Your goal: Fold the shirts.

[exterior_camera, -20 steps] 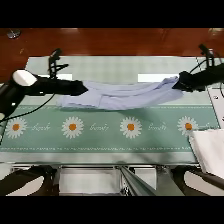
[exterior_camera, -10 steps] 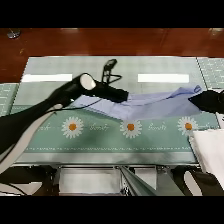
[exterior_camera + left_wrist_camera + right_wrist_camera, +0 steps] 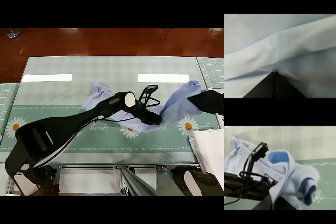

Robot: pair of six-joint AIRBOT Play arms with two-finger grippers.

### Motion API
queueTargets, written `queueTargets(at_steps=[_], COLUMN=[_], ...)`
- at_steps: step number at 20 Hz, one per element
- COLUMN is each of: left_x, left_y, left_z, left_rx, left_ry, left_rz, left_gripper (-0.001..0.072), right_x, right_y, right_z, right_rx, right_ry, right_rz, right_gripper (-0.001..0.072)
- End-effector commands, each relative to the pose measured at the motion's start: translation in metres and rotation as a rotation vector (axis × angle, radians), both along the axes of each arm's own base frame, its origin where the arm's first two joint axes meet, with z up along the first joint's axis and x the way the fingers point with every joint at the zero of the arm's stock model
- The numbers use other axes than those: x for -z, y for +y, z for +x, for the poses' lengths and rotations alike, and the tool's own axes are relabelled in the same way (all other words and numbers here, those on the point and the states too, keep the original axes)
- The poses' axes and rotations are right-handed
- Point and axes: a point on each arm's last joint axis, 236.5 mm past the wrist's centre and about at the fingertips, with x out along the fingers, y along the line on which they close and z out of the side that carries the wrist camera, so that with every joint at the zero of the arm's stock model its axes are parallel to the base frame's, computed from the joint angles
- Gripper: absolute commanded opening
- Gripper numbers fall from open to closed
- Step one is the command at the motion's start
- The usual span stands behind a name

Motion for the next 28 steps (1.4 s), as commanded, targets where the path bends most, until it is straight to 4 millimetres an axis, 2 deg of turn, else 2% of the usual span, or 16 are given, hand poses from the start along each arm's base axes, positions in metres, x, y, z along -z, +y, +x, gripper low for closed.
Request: queueTargets(at_steps=[1,3,6,9,11,12,14,16,17,20,21,23,24,25,26,28], left_x=[-0.020,-0.032,-0.072,-0.113,-0.148,-0.164,-0.175,-0.168,-0.161,-0.131,-0.122,-0.108,-0.104,-0.104,-0.103,-0.101], left_y=[0.013,0.058,0.139,0.255,0.329,0.360,0.401,0.425,0.430,0.420,0.416,0.410,0.409,0.408,0.409,0.411], left_z=[0.027,0.071,0.136,0.186,0.199,0.193,0.155,0.109,0.089,0.027,0.014,0.000,-0.002,-0.002,0.001,0.007], left_rx=[0.001,-0.076,-0.204,-0.370,-0.517,-0.571,-0.624,-0.712,-0.761,-0.789,-0.785,-0.793,-0.794,-0.795,-0.803,-0.821], left_ry=[0.035,0.096,0.071,-0.034,-0.112,-0.153,-0.221,-0.278,-0.301,-0.287,-0.269,-0.233,-0.219,-0.212,-0.213,-0.213], left_rz=[-0.012,0.004,-0.004,0.075,0.086,0.083,0.095,0.097,0.084,0.033,0.019,-0.003,-0.009,-0.013,-0.015,-0.012], left_gripper=[0.0026,0.0026,0.0026,0.0026,0.0027,0.0027,0.0027,0.0027,0.0027,0.0027,0.0026,0.0026,0.0027,0.0026,0.0027,0.0027], right_x=[0.002,0.004,0.010,0.018,0.029,0.035,0.049,0.068,0.079,0.108,0.116,0.131,0.140,0.149,0.154,0.148], right_y=[0.008,0.021,0.058,0.104,0.141,0.161,0.200,0.238,0.255,0.298,0.313,0.340,0.349,0.354,0.359,0.344], right_z=[0.005,0.010,0.030,0.055,0.069,0.077,0.095,0.113,0.122,0.145,0.149,0.155,0.157,0.159,0.157,0.158], right_rx=[-0.036,-0.075,-0.152,-0.219,-0.292,-0.329,-0.391,-0.444,-0.460,-0.476,-0.483,-0.489,-0.489,-0.482,-0.491,-0.505], right_ry=[0.008,0.008,-0.008,-0.008,0.018,0.032,0.060,0.095,0.112,0.171,0.190,0.228,0.248,0.269,0.293,0.326], right_rz=[0.028,0.039,0.067,0.115,0.123,0.122,0.117,0.109,0.109,0.132,0.157,0.221,0.241,0.259,0.283,0.306], right_gripper=[0.0021,0.0020,0.0020,0.0020,0.0020,0.0020,0.0020,0.0020,0.0020,0.0020,0.0020,0.0021,0.0095,0.0426,0.0628,0.0629])
